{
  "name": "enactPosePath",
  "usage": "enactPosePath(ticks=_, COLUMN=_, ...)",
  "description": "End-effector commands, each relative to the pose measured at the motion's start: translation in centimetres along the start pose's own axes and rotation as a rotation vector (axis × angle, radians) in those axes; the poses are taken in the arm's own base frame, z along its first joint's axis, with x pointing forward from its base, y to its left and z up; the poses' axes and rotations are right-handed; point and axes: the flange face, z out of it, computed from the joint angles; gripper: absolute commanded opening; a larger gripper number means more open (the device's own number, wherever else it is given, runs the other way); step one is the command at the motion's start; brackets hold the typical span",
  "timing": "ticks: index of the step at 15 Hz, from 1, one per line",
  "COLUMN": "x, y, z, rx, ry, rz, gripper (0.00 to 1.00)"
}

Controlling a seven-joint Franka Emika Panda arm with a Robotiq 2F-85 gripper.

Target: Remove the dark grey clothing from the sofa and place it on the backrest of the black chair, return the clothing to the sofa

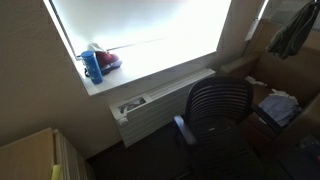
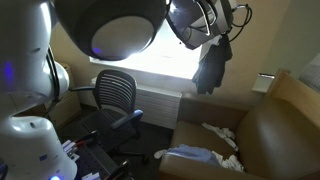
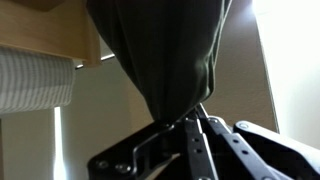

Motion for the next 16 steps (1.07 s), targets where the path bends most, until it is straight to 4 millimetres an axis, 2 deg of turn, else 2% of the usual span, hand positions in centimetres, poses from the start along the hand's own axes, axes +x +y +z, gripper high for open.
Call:
enactPosePath(ticks=1, x=-0.8, y=1.2, z=-0.8, rx=-0.164, ry=-0.043, rz=-0.082, gripper=0.01)
enactPosePath(ticks=4, x=-2.8, y=1.7, z=-0.5, rx=-0.276, ry=-0.113, rz=-0.112, gripper=0.01)
enactPosePath(ticks=6, x=-5.2, y=1.3, z=-0.1, rx=-0.327, ry=-0.217, rz=-0.100, gripper=0.01)
enactPosePath(ticks=7, x=-6.2, y=2.0, z=-0.3, rx=-0.349, ry=-0.267, rz=-0.064, gripper=0.01)
enactPosePath(ticks=8, x=-8.2, y=1.7, z=0.2, rx=-0.320, ry=-0.333, rz=-0.019, gripper=0.01)
enactPosePath(ticks=10, x=-11.8, y=2.4, z=0.2, rx=-0.317, ry=-0.445, rz=0.053, gripper=0.01)
enactPosePath(ticks=12, x=-14.4, y=2.6, z=0.3, rx=-0.331, ry=-0.554, rz=0.116, gripper=0.01)
enactPosePath(ticks=13, x=-11.4, y=3.2, z=0.9, rx=-0.290, ry=-0.451, rz=0.113, gripper=0.03)
enactPosePath(ticks=14, x=-12.5, y=3.4, z=0.9, rx=-0.292, ry=-0.487, rz=0.130, gripper=0.03)
enactPosePath(ticks=16, x=-13.2, y=3.3, z=0.9, rx=-0.297, ry=-0.506, rz=0.141, gripper=0.03)
